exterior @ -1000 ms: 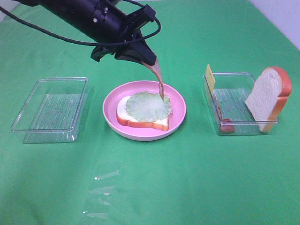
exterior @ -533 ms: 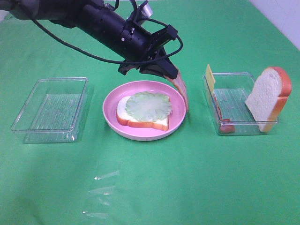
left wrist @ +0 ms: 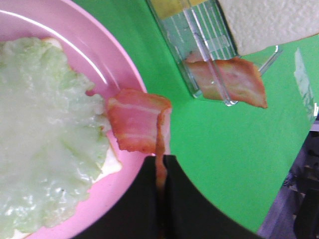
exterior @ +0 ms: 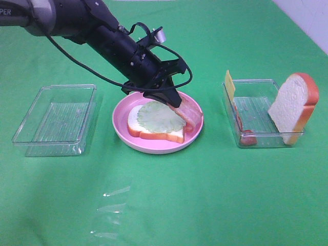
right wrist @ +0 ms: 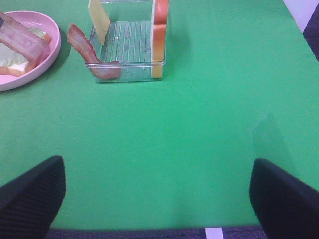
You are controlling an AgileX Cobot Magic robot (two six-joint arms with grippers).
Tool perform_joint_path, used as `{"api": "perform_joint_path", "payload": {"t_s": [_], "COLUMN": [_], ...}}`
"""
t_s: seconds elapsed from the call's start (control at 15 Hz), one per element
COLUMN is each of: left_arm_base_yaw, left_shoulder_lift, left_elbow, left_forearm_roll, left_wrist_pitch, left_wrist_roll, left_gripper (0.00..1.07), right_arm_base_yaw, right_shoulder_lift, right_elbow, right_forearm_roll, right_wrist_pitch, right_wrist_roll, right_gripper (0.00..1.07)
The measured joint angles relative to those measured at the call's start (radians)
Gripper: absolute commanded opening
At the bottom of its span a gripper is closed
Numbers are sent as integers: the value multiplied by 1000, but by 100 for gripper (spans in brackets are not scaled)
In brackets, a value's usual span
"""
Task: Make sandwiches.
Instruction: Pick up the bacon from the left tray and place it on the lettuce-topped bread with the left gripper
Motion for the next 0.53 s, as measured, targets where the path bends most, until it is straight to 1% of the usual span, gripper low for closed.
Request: {"api": "perform_joint_path", "payload": {"t_s": [0.07,0.13,0.33,0.4,0.47,0.53], "left_arm_base_yaw": [0,0,0,0,0,0], "left_shoulder_lift": [0,0,0,0,0,0], "left_elbow": [0,-1,-2,-2,-2,-2], "left_forearm_roll": [36,48,142,157,216,243], "left_wrist_pitch": [-11,-21,-52,-54,-61,-65], "left_wrist_roll": [-19,-30,-105,-120,-176,-208], "left_gripper": [0,0,0,0,0,0], "right_arm_base_yaw": [0,0,0,0,0,0], "right_shoulder_lift": [0,0,0,0,0,0], "right_elbow": [0,0,0,0,0,0], "right_forearm_roll": [0,0,0,0,0,0], "right_wrist_pitch": [0,0,0,0,0,0], "right_wrist_roll": [0,0,0,0,0,0], "right_gripper": [96,96,96,96,96,96]}}
